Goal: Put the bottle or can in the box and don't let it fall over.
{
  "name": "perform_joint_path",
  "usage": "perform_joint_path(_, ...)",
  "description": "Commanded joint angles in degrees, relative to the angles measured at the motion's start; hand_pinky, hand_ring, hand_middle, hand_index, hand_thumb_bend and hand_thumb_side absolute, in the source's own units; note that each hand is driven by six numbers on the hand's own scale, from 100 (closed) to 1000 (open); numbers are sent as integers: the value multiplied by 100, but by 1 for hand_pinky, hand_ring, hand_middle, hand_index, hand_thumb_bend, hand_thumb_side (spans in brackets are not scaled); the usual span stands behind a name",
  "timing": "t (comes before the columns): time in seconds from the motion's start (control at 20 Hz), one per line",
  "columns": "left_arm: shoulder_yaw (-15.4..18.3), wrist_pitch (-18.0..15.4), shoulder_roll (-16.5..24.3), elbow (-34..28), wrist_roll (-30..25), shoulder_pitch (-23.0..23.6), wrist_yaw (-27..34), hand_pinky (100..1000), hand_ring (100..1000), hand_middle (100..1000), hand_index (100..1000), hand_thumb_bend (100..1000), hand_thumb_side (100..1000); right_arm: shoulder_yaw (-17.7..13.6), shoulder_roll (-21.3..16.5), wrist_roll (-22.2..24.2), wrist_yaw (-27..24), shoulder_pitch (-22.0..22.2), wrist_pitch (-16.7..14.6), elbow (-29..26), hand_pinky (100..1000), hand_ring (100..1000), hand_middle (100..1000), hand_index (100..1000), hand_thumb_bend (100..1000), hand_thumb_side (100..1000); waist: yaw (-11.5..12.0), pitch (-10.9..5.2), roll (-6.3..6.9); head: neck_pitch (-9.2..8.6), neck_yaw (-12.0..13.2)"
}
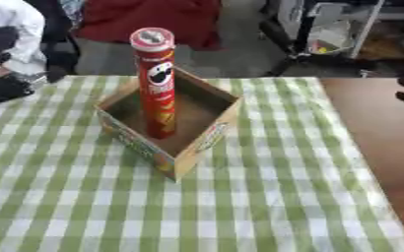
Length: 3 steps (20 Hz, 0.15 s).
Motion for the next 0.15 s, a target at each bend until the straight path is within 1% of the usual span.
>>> perform_joint_path(0.05, 292, -50, 416, -84, 198, 179, 129, 963, 907, 780, 817, 985, 191, -65, -207, -34, -20, -59, -10, -124, 877, 866, 843, 888, 286, 923, 16, -134, 1, 15, -70)
perform_joint_path(0.15, 401, -75, 502, -44, 306, 382, 169, 963, 907, 782, 818, 986, 189, -73, -214, -44, -24, -58, -16, -132, 877, 866, 843, 888, 286, 923, 21, -129, -3, 23, -98)
